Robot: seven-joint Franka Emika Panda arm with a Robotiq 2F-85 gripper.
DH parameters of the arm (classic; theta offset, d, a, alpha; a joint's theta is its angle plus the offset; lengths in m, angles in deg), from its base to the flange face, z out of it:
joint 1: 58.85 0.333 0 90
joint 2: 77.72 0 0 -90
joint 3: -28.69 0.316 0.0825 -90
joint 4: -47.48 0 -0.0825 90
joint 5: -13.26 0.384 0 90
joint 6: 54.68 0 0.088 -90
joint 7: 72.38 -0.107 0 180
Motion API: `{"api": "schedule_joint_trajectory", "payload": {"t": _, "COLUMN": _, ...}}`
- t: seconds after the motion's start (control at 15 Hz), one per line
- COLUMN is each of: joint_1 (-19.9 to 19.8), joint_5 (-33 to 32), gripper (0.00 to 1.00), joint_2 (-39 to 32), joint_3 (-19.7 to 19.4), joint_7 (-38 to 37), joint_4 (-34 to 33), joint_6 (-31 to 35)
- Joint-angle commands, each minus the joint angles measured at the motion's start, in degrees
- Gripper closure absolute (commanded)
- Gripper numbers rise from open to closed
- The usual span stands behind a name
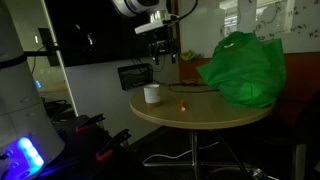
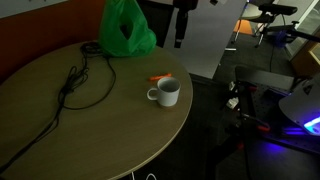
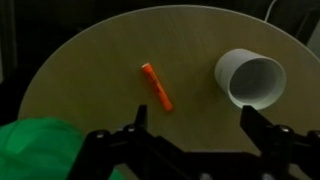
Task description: Place the orange marker inside the white and brown mug
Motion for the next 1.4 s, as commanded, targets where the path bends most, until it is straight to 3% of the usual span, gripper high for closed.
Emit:
{"api": "schedule_joint_trajectory", "payload": {"t": 0.0, "joint_1": -0.82, "joint_5": -4.13, "gripper": 0.0, "joint_2": -6.78, "joint_3": 0.0, "joint_7": 2.22, "joint_4": -2.16, "joint_6": 5.64}}
{"api": "schedule_joint_trajectory", "payload": {"t": 0.53, "joint_1": -1.29, "joint_5": -3.29, "gripper": 0.0, "joint_2": -9.9, "joint_3": 0.42, "joint_7": 2.15, "joint_4": -3.86, "joint_6": 5.0}}
{"api": "schedule_joint_trajectory", "payload": {"t": 0.73, "joint_1": -2.28, "joint_5": -2.78, "gripper": 0.0, "joint_2": -13.15, "joint_3": 0.83, "joint_7": 7.45, "joint_4": -4.74, "joint_6": 9.72}}
{"api": "schedule_joint_trajectory", "payload": {"t": 1.07, "joint_1": -4.06, "joint_5": -3.3, "gripper": 0.0, "joint_2": -21.48, "joint_3": 2.02, "joint_7": 10.2, "joint_4": -7.23, "joint_6": 19.17}}
{"api": "schedule_joint_trajectory", "payload": {"t": 1.33, "joint_1": -4.15, "joint_5": -6.72, "gripper": 0.0, "joint_2": -28.44, "joint_3": 2.18, "joint_7": 12.2, "joint_4": -11.17, "joint_6": 19.81}}
